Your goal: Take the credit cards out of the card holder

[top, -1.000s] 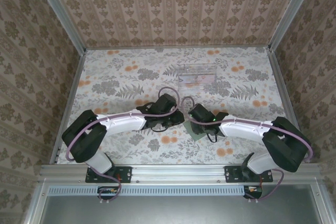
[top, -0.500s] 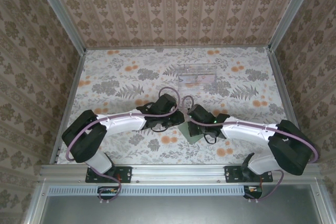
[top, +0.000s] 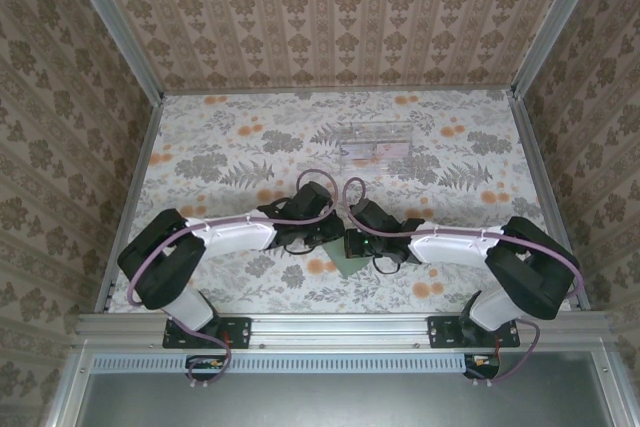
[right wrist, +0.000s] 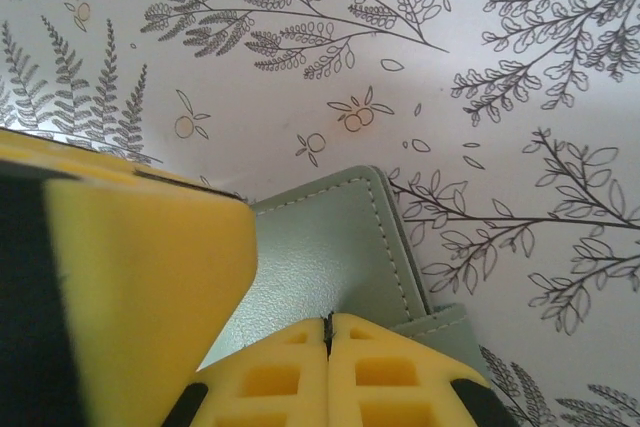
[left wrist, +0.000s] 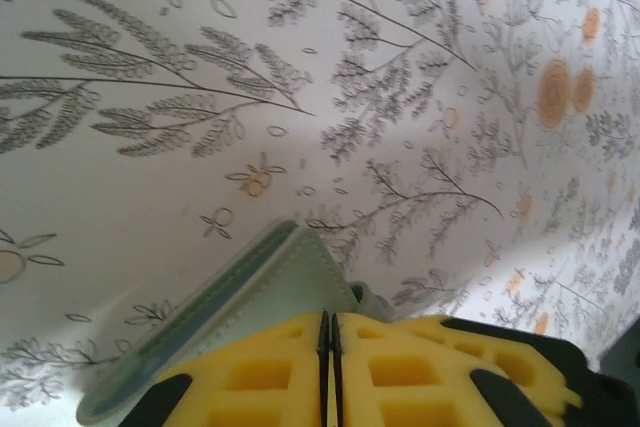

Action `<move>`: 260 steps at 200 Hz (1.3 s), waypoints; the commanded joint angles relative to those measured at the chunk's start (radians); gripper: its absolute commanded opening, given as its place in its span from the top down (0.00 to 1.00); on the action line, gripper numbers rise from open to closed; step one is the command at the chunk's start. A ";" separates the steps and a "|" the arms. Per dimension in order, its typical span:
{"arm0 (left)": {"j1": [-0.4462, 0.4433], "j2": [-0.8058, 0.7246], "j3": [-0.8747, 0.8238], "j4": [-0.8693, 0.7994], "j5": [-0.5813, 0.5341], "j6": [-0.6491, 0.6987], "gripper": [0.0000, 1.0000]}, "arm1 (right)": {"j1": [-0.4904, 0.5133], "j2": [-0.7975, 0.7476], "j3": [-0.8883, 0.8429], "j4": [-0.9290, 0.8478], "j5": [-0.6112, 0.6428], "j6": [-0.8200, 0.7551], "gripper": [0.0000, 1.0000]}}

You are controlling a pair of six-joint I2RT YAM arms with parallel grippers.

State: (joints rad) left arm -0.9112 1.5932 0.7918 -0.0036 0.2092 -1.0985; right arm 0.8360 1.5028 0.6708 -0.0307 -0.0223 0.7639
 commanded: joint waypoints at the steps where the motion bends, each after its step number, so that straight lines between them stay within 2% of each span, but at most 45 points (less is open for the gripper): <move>1: 0.006 0.077 -0.026 0.001 0.061 -0.046 0.92 | 0.002 0.043 0.009 0.070 -0.020 0.044 1.00; 28: 0.020 0.149 -0.045 0.005 0.085 -0.086 1.00 | 0.003 0.019 0.000 0.078 -0.022 0.051 1.00; 68: 0.033 0.182 -0.050 -0.031 0.087 -0.085 1.00 | -0.010 -0.081 -0.031 0.052 0.003 0.036 1.00; 119: 0.035 0.185 -0.064 -0.046 0.080 -0.074 1.00 | -0.094 -0.196 -0.086 0.002 0.006 0.012 1.00; 167: 0.030 0.191 -0.024 -0.062 0.090 -0.032 1.00 | -0.130 -0.272 -0.111 -0.033 0.002 -0.009 1.00; 183: 0.028 0.151 -0.011 -0.079 0.071 -0.010 1.00 | -0.130 -0.268 -0.118 -0.019 -0.005 0.005 1.00; 218: 0.035 -0.042 0.021 -0.193 -0.049 0.065 0.88 | -0.119 -0.207 -0.123 0.083 -0.066 0.068 1.00; 260: 0.075 -0.228 0.007 -0.279 -0.109 0.118 0.81 | -0.033 -0.046 -0.030 0.181 -0.096 0.117 1.00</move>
State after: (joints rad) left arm -0.8616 1.4460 0.7967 -0.1841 0.1696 -1.0363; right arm 0.7601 1.3800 0.5663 0.0528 -0.0738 0.8322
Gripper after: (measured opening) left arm 0.183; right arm 0.065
